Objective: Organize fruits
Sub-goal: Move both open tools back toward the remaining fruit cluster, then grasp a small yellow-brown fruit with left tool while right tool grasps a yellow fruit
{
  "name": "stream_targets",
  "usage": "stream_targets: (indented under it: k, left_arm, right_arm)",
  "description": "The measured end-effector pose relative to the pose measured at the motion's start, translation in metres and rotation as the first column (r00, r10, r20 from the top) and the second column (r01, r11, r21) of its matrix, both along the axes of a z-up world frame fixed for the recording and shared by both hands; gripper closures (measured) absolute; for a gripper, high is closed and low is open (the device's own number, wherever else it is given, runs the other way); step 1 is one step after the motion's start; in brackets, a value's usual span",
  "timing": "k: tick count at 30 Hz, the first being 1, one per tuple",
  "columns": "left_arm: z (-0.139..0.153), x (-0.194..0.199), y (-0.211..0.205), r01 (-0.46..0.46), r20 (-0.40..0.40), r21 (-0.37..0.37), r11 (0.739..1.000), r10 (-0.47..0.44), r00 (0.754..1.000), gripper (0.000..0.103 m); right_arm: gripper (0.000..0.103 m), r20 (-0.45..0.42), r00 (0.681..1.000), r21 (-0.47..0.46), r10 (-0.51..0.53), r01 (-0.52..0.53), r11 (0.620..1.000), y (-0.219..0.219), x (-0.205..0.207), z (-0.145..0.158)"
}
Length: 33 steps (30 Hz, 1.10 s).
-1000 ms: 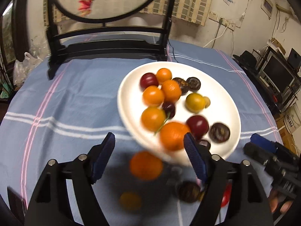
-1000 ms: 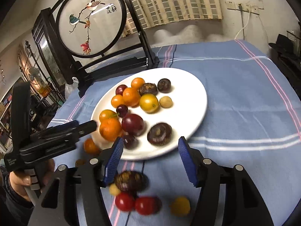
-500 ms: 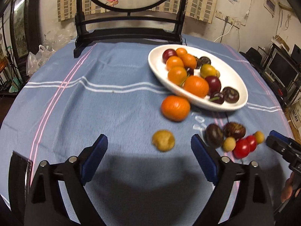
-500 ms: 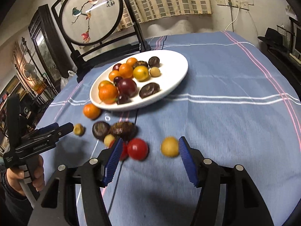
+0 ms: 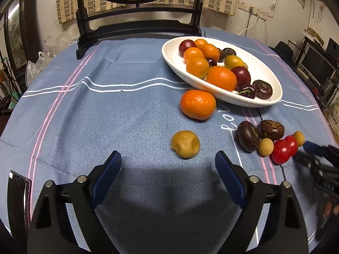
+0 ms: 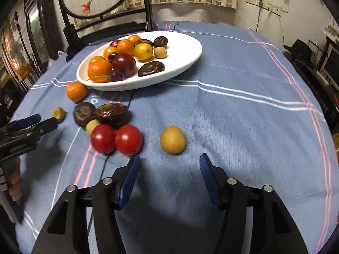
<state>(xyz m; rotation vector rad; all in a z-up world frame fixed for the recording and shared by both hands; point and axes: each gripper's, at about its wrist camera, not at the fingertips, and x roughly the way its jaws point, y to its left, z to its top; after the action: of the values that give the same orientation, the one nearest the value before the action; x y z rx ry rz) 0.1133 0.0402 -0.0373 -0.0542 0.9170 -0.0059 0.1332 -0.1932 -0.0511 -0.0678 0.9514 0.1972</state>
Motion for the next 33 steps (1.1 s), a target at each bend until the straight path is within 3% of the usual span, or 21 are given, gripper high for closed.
stream_targets:
  k: [3, 5, 13, 17, 21, 26, 30, 33]
  left_arm:
    - [-0.002, 0.001, -0.001, 0.008, -0.008, 0.001, 1.000, -0.008, 1.000, 0.015]
    - [-0.003, 0.001, -0.001, 0.012, -0.014, -0.001, 1.000, -0.012, 1.000, 0.015]
    - [-0.003, 0.002, -0.002, 0.013, -0.003, -0.005, 1.000, -0.013, 1.000, 0.015]
    - [-0.003, 0.004, -0.005, 0.019, 0.016, 0.007, 1.000, -0.019, 1.000, 0.015]
    - [-0.007, 0.010, -0.007, 0.017, -0.006, -0.011, 1.000, -0.018, 1.000, 0.024]
    - [-0.009, 0.021, -0.014, -0.016, -0.015, 0.055, 0.998, 0.016, 1.000, 0.029]
    - [-0.004, 0.017, -0.021, 0.025, 0.004, 0.064, 0.998, -0.025, 1.000, 0.075]
    - [0.000, 0.008, -0.021, -0.004, 0.016, 0.079, 0.997, 0.003, 1.000, 0.076]
  right_arm:
    - [0.073, -0.008, 1.000, 0.003, -0.029, 0.029, 1.000, 0.000, 0.012, 0.003]
    - [0.077, -0.001, 0.999, 0.005, -0.035, 0.035, 0.999, 0.001, 0.017, 0.002]
    - [0.078, 0.015, 0.999, 0.117, -0.035, 0.033, 0.993, -0.012, 0.006, 0.004]
    - [0.078, 0.017, 1.000, 0.131, -0.009, 0.007, 0.991, -0.007, 0.003, 0.005]
    - [0.078, 0.030, 0.999, 0.135, 0.013, -0.017, 0.991, -0.003, -0.001, 0.009]
    - [0.078, 0.030, 0.999, 0.147, 0.020, -0.024, 0.989, -0.004, -0.002, 0.010]
    - [0.078, 0.026, 1.000, 0.152, 0.011, -0.015, 0.988, -0.008, -0.001, 0.009]
    - [0.078, 0.035, 0.999, 0.157, 0.008, -0.013, 0.988, -0.008, -0.002, 0.011]
